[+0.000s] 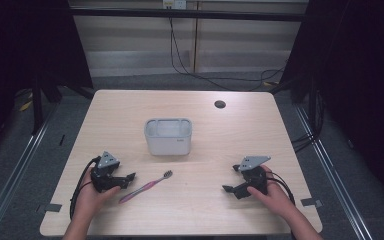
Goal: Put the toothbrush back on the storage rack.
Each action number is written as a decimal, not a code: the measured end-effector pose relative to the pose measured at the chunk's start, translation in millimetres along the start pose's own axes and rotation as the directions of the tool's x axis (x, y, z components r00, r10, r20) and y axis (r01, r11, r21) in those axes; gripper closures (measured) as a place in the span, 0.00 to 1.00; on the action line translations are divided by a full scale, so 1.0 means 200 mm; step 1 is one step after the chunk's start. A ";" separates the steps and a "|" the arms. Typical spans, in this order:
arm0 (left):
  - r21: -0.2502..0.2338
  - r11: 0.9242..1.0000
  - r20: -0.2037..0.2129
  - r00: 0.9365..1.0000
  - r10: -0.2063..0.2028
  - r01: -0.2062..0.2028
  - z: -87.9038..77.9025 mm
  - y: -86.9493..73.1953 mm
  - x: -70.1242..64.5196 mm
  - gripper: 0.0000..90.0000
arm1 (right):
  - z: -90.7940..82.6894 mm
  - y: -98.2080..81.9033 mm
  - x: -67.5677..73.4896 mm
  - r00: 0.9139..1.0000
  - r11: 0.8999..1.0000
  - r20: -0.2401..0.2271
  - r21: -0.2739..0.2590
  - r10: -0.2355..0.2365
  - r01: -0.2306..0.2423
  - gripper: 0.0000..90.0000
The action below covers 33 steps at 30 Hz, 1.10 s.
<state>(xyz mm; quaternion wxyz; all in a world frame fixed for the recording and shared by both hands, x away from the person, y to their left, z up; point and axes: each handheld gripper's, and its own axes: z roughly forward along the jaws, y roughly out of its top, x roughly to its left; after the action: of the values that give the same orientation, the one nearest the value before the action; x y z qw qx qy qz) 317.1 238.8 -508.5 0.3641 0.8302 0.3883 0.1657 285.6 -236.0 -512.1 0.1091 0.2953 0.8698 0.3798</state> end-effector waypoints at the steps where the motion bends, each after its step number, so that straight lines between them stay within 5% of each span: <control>1: -0.001 1.000 -0.001 1.000 0.000 0.000 0.00 0.00 0.00 0.26 | 0.00 0.00 0.00 1.000 1.000 0.000 0.000 0.000 0.000 0.14; 9: 0.009 1.000 0.000 1.000 -0.004 0.004 0.00 0.01 0.00 0.26 | 0.00 0.00 0.00 1.000 1.000 0.000 0.000 0.000 0.000 0.14; 13: 0.064 0.998 0.003 1.000 -0.004 0.004 -0.01 0.04 -0.02 0.28 | 0.00 0.00 0.00 1.000 1.000 0.000 0.000 0.000 0.000 0.14; 18: 0.125 0.992 0.046 0.999 -0.018 0.013 -0.03 0.09 -0.03 0.30 | 0.00 0.00 0.00 1.000 1.000 0.000 0.000 0.000 0.000 0.14; 33: 0.158 0.987 0.122 0.992 -0.036 0.016 -0.09 0.21 -0.08 0.34 | 0.00 0.00 0.00 1.000 1.000 0.000 0.000 0.000 0.000 0.14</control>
<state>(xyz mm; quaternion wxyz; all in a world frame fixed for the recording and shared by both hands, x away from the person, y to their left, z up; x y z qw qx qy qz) 319.1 217.8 -466.3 0.3235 0.8597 0.3875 0.0780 285.6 -236.1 -512.0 0.1092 0.2954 0.8698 0.3799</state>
